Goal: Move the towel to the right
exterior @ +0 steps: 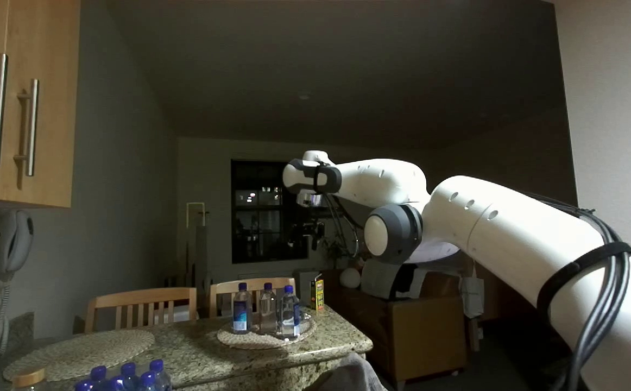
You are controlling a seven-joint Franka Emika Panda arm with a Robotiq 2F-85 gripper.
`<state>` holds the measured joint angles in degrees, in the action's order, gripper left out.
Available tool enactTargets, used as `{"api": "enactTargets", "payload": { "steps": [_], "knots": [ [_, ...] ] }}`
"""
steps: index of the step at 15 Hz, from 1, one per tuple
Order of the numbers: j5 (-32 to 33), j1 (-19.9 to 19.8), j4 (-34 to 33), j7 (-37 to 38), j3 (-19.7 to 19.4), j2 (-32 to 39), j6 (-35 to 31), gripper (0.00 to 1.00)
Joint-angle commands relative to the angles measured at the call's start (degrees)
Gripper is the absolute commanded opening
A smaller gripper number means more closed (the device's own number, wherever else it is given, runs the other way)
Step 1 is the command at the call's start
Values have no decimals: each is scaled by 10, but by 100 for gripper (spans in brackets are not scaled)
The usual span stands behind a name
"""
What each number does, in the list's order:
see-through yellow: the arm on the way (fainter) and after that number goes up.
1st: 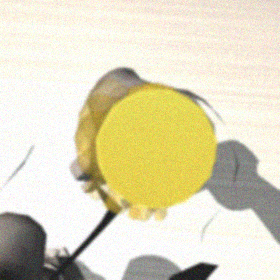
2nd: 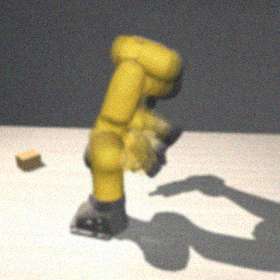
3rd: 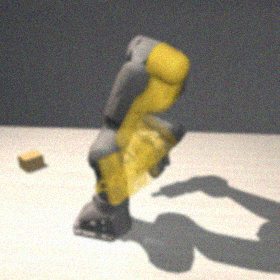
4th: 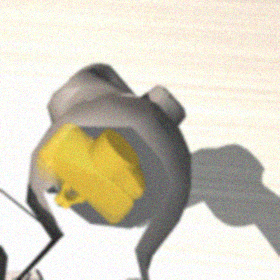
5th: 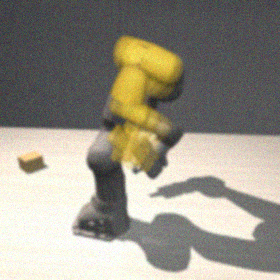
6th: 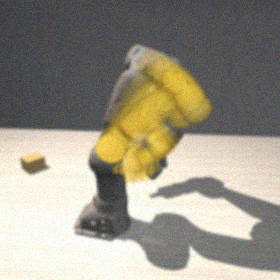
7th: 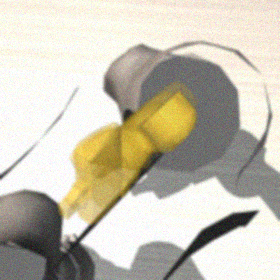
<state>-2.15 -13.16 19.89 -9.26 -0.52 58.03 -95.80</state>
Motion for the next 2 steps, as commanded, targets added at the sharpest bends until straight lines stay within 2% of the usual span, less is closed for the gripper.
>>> {"api": "enactTargets", "payload": {
  "steps": [1,2],
  "knots": [
    [1,0,13,0,1,-8,-5,100],
    [1,0,13,0,1,-8,-5,100]
  ]
}}
